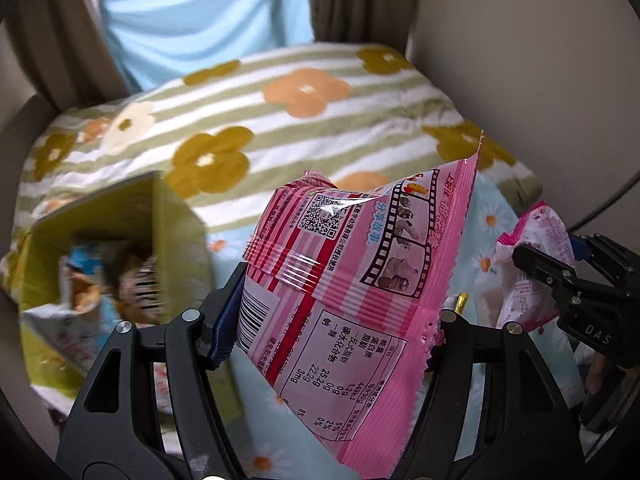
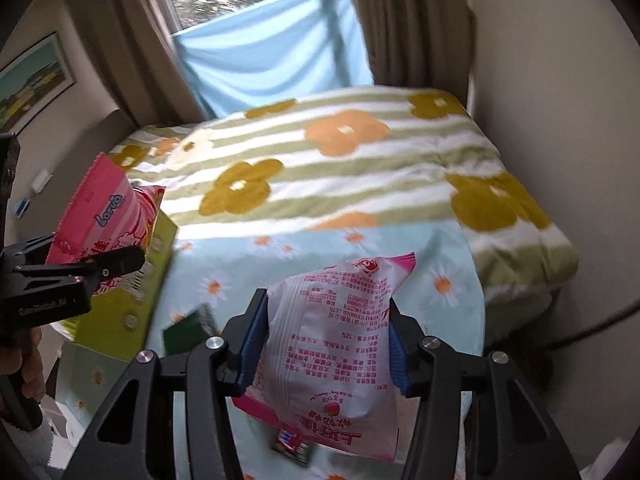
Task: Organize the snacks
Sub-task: 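Carry both pink bags over the yellow box and open both tools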
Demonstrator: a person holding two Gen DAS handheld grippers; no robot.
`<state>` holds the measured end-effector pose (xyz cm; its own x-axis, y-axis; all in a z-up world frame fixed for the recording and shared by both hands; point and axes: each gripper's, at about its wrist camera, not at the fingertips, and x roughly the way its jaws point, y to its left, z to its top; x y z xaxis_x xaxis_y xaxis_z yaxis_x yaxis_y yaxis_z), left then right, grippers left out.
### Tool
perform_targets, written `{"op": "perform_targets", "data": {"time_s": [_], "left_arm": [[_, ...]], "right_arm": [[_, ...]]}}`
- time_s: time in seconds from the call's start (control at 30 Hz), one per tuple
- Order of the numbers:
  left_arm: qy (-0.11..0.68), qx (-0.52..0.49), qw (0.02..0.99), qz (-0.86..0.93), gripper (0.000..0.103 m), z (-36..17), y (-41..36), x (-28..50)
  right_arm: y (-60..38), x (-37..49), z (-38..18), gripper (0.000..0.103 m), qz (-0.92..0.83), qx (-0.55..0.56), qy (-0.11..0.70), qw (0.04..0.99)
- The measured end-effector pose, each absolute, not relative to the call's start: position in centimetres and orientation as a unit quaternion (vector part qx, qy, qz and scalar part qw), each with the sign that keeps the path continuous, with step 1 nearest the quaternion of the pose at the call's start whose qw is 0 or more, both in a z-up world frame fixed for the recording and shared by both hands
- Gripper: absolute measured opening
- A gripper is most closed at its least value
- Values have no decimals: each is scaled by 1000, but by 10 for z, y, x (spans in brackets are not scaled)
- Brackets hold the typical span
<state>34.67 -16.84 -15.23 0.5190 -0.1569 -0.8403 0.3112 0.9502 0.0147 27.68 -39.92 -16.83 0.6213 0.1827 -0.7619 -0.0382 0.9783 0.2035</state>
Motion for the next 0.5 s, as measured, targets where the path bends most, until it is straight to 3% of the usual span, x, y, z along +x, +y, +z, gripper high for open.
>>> {"op": "perform_targets", "data": {"time_s": [0.5], "left_arm": [[415, 30, 906, -73, 64, -80, 11, 357]], "right_arm": [[-241, 318, -102, 48, 166, 68, 374, 910]]}}
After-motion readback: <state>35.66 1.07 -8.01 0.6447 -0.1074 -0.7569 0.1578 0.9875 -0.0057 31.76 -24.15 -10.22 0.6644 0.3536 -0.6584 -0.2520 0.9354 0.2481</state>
